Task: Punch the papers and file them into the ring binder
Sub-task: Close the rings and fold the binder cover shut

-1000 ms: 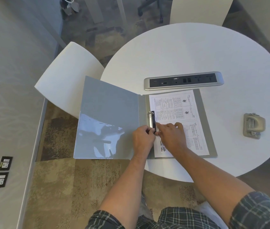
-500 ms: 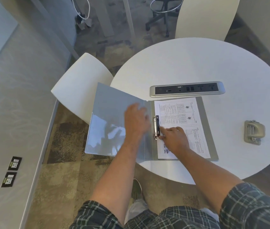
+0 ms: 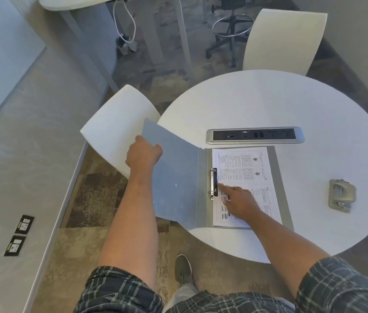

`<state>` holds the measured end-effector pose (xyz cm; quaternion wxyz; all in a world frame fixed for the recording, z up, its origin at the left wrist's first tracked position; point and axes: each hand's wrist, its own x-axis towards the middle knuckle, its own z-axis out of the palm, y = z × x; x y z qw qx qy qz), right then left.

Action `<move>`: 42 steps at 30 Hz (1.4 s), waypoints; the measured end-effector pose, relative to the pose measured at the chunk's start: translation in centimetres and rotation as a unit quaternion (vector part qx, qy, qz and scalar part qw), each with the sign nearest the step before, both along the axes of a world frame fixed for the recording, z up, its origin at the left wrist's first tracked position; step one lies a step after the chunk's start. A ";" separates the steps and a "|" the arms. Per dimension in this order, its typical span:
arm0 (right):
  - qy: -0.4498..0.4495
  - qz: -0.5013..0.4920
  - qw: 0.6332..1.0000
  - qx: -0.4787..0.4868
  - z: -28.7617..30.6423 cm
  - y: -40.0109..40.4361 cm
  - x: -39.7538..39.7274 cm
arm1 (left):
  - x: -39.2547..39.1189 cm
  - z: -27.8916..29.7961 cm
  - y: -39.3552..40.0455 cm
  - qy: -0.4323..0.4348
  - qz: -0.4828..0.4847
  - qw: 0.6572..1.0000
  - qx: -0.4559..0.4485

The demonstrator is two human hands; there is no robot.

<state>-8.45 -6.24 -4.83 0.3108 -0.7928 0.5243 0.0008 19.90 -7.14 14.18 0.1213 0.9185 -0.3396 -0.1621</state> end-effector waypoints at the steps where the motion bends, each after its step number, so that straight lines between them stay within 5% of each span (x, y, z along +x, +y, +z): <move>1: -0.030 -0.010 0.999 0.033 -0.2 0.0 -0.4 | -0.7 1.2 -0.3 -0.003 -0.031 0.999 -0.004; 3: -0.130 -0.048 0.983 0.123 0.0 -0.1 -1.0 | -2.5 3.7 -1.0 0.041 -0.099 0.994 -0.007; 5: -0.237 -0.095 0.946 0.199 1.3 -0.1 -1.9 | -4.7 5.8 -1.0 0.186 -0.137 0.973 -0.019; 7: -0.308 -0.157 0.913 0.216 2.5 -0.4 -3.3 | -7.1 6.7 -0.9 0.359 -0.141 0.922 -0.021; 9: -0.355 -0.216 0.886 0.207 3.3 -1.0 -5.0 | -9.3 5.2 -1.1 0.433 -0.182 0.883 -0.006; 15: -0.473 -0.412 0.742 0.237 3.9 -2.0 -10.9 | -14.2 -3.8 -0.2 0.200 -0.437 0.872 0.095; 17: -0.474 -0.434 0.726 0.244 3.5 -2.4 -12.7 | -14.9 -6.6 0.4 0.130 -0.458 0.869 0.134; 21: -0.390 -0.408 0.805 0.183 3.9 -2.0 -14.1 | -15.7 -9.8 2.7 0.029 -0.447 0.875 0.184; 24: -0.196 -0.317 0.922 0.101 3.1 -1.6 -14.0 | -15.9 -11.3 3.9 0.032 -0.435 0.877 0.201; 26: -0.039 -0.272 0.959 0.075 2.6 -1.2 -13.7 | -16.1 -12.1 4.0 0.012 -0.443 0.871 0.211; 29: 0.121 -0.200 0.972 0.021 2.7 0.0 -13.1 | -16.4 -13.1 4.0 -0.024 -0.461 0.861 0.214; 34: 0.164 -0.004 0.986 -0.009 2.4 0.6 -13.1 | -16.6 -14.4 4.2 -0.063 -0.468 0.855 0.213; 42: 0.161 0.015 0.986 0.044 3.0 0.6 -13.7 | -17.0 -14.8 4.2 -0.066 -0.466 0.860 0.198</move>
